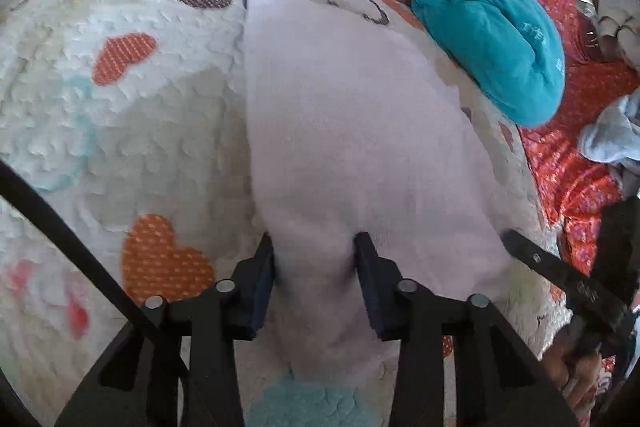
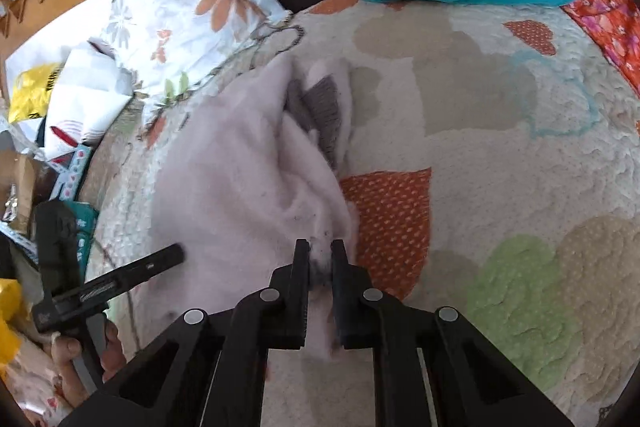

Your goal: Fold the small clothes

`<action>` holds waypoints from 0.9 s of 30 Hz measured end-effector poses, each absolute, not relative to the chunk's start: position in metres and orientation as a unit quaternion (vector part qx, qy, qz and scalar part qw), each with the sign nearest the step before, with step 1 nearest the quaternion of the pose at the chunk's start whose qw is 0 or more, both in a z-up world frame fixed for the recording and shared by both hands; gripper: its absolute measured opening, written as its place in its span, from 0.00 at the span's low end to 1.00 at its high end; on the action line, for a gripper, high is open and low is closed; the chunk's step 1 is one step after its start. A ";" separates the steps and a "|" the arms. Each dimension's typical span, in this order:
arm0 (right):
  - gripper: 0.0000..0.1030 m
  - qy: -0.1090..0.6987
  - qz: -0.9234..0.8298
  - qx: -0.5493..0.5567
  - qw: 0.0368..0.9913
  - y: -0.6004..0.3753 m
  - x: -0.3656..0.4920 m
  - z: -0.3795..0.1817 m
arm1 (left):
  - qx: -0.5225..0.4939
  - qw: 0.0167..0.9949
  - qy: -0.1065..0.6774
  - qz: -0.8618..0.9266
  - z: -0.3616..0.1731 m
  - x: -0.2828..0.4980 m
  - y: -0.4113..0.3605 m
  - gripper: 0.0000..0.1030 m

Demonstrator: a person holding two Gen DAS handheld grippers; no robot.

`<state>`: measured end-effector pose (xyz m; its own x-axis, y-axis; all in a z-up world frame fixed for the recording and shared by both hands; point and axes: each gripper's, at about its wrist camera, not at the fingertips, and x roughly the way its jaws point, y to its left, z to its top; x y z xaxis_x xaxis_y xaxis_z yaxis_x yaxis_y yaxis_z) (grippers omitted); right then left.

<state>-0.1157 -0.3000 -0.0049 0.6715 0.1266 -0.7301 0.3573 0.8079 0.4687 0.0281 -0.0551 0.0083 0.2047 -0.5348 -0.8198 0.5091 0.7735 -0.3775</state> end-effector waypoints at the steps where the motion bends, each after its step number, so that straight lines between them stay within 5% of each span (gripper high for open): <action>1: 0.11 0.393 -0.052 0.301 0.867 -0.295 -0.119 0.002 | -0.014 0.777 0.529 -0.340 0.016 0.028 -0.051 0.27; 8: 0.11 0.428 -0.003 0.294 0.855 -0.271 -0.135 0.004 | 0.015 0.768 0.542 -0.342 0.010 0.026 -0.027 0.20; 16: 0.14 0.484 -0.034 0.249 0.838 -0.270 -0.136 -0.011 | 0.060 0.772 0.525 -0.353 0.006 0.012 -0.018 0.26; 22: 0.23 0.392 -0.068 0.256 0.881 -0.292 -0.156 0.031 | 0.023 0.789 0.511 -0.341 0.027 0.026 0.006 0.26; 27: 0.26 0.373 -0.061 0.242 0.894 -0.281 -0.151 0.039 | 0.029 0.800 0.488 -0.347 0.032 0.020 0.002 0.43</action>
